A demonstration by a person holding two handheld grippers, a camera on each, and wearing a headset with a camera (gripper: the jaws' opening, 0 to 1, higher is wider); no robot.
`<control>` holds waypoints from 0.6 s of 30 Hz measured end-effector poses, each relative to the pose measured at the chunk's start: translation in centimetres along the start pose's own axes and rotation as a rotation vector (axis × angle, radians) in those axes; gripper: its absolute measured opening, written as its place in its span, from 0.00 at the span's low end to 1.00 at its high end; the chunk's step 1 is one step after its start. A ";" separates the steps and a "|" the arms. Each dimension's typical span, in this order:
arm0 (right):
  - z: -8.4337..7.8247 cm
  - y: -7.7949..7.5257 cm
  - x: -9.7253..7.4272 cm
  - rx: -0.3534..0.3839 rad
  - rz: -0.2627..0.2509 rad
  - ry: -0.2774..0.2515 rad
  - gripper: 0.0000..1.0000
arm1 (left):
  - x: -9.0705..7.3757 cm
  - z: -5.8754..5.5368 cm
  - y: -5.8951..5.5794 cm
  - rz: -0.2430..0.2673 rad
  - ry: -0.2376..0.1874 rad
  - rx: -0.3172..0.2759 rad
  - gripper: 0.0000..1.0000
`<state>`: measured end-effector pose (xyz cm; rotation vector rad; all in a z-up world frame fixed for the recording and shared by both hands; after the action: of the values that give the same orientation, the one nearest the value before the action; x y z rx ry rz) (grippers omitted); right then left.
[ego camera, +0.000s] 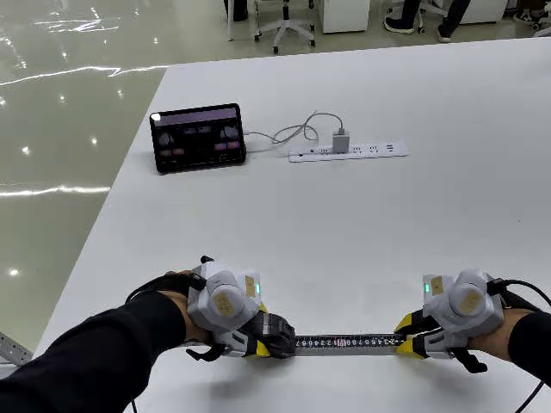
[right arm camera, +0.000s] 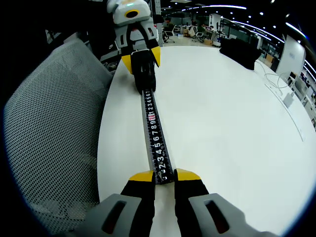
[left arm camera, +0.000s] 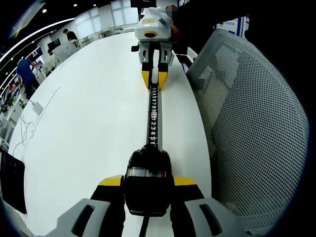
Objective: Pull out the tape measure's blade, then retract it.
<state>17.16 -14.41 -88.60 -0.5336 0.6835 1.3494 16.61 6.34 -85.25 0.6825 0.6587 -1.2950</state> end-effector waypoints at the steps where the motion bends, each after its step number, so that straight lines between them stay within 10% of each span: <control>1: -0.1 0.1 -0.1 -0.001 0.000 0.001 0.09 | 0.0 0.0 0.0 0.000 0.001 0.002 0.30; 18: -0.6 -0.1 -0.7 0.001 -0.009 -0.007 0.09 | 0.0 0.0 0.0 -0.005 -0.006 -0.003 0.31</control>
<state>17.08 -15.32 -88.57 -0.5303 0.6755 1.3414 16.59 6.34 -85.24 0.6749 0.6571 -1.2998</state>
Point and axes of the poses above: the centre of the closed fingertips' face, and the gripper's own axes: x roughly forward along the fingers, y roughly to its left, z roughly out of its top, the point moved 2 cm from there along -x, roughly backward along the fingers, and after that the axes turned 8 degrees about -y, right-handed, at the moved point
